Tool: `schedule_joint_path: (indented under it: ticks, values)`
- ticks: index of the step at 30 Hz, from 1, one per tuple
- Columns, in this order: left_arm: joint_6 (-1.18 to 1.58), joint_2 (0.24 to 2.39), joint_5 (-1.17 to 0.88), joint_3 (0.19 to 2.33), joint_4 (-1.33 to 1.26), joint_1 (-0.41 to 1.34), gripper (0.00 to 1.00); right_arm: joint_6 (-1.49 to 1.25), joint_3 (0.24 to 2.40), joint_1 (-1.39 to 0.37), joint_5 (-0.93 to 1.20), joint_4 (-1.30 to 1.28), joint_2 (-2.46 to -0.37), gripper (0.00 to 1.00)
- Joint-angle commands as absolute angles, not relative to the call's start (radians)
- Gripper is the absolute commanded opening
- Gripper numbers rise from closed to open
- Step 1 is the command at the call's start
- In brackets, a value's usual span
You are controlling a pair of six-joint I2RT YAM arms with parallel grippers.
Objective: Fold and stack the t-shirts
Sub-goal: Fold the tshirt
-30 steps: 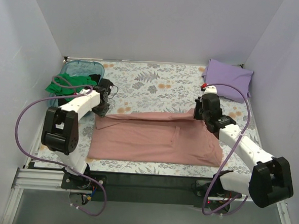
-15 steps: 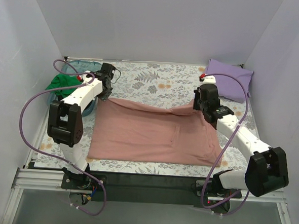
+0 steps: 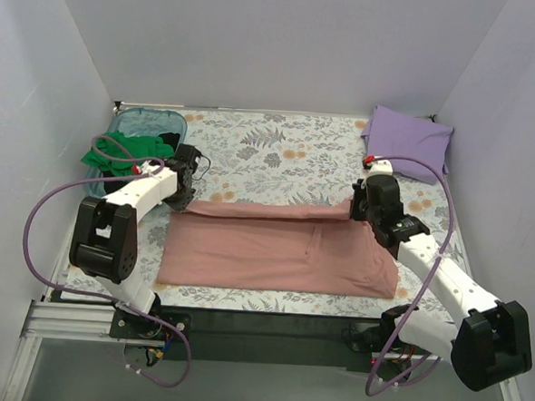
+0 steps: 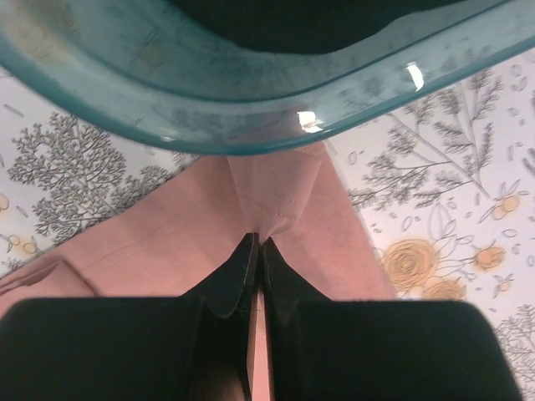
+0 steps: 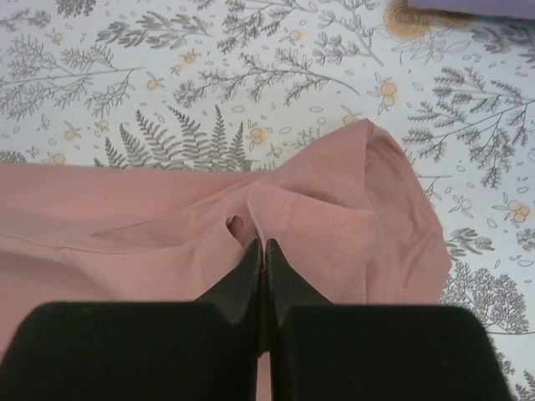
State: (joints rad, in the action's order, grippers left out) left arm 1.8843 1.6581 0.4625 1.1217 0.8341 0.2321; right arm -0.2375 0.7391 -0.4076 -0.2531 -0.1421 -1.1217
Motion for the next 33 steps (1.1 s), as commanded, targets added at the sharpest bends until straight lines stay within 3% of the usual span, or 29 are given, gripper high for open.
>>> schedule_joint_path:
  ticks: [1,10,12,13,16,17,18,19,22,23,27,28,33]
  values:
    - [1.898,1.575,0.456,1.054,0.789,0.236,0.0,-0.284,0.687,-0.414,-0.209,-0.166,-1.056,0.01]
    - [1.879,1.505,0.402,0.92,0.716,0.239,0.0,-0.35,0.577,-0.429,-0.169,-0.301,-0.937,0.04]
    - [1.887,1.497,0.405,0.896,0.727,0.241,0.0,-0.38,0.543,-0.434,-0.175,-0.317,-0.91,0.07]
    - [1.885,1.494,0.406,0.89,0.729,0.241,0.0,-0.418,0.507,-0.436,-0.175,-0.321,-0.899,0.14]
    - [1.89,1.483,0.416,0.881,0.782,0.241,0.24,-0.446,0.44,-0.436,-0.106,-0.327,-0.845,0.25]
    - [1.891,1.47,0.422,0.879,0.802,0.241,0.35,-0.449,0.41,-0.437,-0.092,-0.342,-0.809,0.34]
    - [1.896,1.459,0.428,0.874,0.84,0.241,0.55,-0.459,0.393,-0.436,-0.089,-0.382,-0.783,0.36]
    - [1.896,1.444,0.428,0.87,0.856,0.241,0.6,-0.474,0.382,-0.437,-0.072,-0.402,-0.757,0.38]
    - [1.872,1.367,0.399,0.848,0.873,0.241,0.68,-0.524,0.356,-0.437,0.033,-0.422,-0.634,0.66]
    - [1.865,1.349,0.378,0.85,0.871,0.241,0.69,-0.538,0.356,-0.437,0.046,-0.422,-0.582,0.94]
    - [1.803,1.281,0.296,0.883,0.838,0.255,0.71,-0.529,0.441,-0.437,0.04,-0.419,-0.545,0.98]
    - [1.79,1.267,0.287,0.89,0.827,0.261,0.84,-0.503,0.465,-0.437,0.058,-0.417,-0.555,0.98]
    - [1.778,1.313,0.259,0.937,0.762,0.308,0.89,-0.476,0.56,-0.437,0.066,-0.355,-0.73,0.98]
